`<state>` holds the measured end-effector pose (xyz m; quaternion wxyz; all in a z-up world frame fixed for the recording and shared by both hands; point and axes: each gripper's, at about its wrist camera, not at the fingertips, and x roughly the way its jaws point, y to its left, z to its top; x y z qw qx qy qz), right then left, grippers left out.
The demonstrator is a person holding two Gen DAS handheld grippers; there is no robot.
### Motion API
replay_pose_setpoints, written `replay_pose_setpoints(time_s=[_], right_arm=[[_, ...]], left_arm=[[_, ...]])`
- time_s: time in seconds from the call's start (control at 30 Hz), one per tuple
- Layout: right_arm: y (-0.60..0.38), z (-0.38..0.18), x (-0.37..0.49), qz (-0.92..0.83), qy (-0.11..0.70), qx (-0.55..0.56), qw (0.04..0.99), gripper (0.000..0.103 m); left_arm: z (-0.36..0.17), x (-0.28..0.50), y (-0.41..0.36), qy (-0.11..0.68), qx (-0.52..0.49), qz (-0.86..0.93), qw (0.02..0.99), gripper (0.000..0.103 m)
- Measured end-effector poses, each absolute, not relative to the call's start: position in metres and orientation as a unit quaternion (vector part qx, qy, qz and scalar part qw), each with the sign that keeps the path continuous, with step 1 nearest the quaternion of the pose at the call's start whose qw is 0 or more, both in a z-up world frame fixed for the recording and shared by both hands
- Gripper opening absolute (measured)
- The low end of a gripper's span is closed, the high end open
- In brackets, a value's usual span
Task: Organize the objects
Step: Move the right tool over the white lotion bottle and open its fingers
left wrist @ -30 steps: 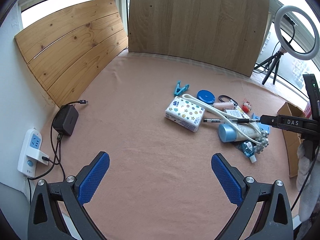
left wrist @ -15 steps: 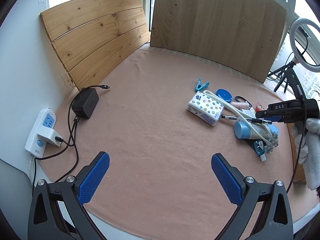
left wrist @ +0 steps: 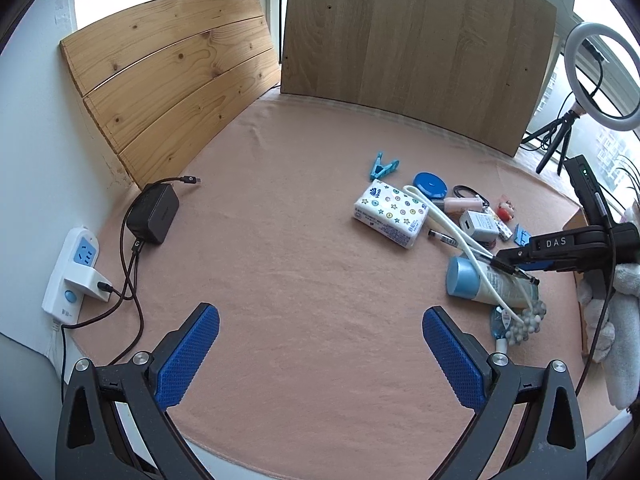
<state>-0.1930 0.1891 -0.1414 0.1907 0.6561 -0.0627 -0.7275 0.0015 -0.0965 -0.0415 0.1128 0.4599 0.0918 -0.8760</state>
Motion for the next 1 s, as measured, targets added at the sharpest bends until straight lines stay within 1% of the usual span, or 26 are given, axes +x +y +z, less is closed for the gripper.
replay_pose_setpoints(time_s=[0.27, 0.33, 0.4, 0.5, 0.67, 0.7, 0.83, 0.93, 1.0], right_arm=[[0.185, -0.139, -0.151, -0.734, -0.046, 0.647, 0.202, 0.041], [0.187, -0.131, -0.144, -0.753, -0.02, 0.631, 0.184, 0.041], [0.191, -0.121, -0.14, -0.767, -0.024, 0.616, 0.177, 0.041], [0.19, -0.101, -0.131, -0.777, -0.039, 0.598, 0.193, 0.041], [0.157, -0.071, -0.103, -0.775, -0.017, 0.573, 0.264, 0.041], [0.15, -0.071, -0.099, -0.77, -0.009, 0.575, 0.277, 0.04], [0.122, -0.087, -0.093, -0.748, 0.021, 0.599, 0.286, 0.025], [0.114, -0.101, -0.089, -0.737, 0.044, 0.612, 0.284, 0.021], [0.11, -0.11, -0.09, -0.734, 0.061, 0.62, 0.271, 0.02]], left_arm=[[-0.044, -0.005, -0.087, 0.083, 0.466, -0.876, 0.094, 0.103], [-0.045, -0.006, -0.085, 0.081, 0.466, -0.876, 0.09, 0.103], [-0.045, -0.006, -0.083, 0.081, 0.467, -0.876, 0.087, 0.103], [-0.046, -0.006, -0.08, 0.08, 0.466, -0.877, 0.082, 0.103], [-0.047, -0.005, -0.082, 0.087, 0.467, -0.876, 0.083, 0.103], [-0.047, -0.004, -0.084, 0.089, 0.467, -0.876, 0.085, 0.103], [-0.046, 0.0, -0.091, 0.094, 0.463, -0.877, 0.09, 0.103], [-0.047, 0.004, -0.096, 0.098, 0.463, -0.876, 0.095, 0.103], [-0.048, 0.006, -0.099, 0.101, 0.464, -0.875, 0.097, 0.103]])
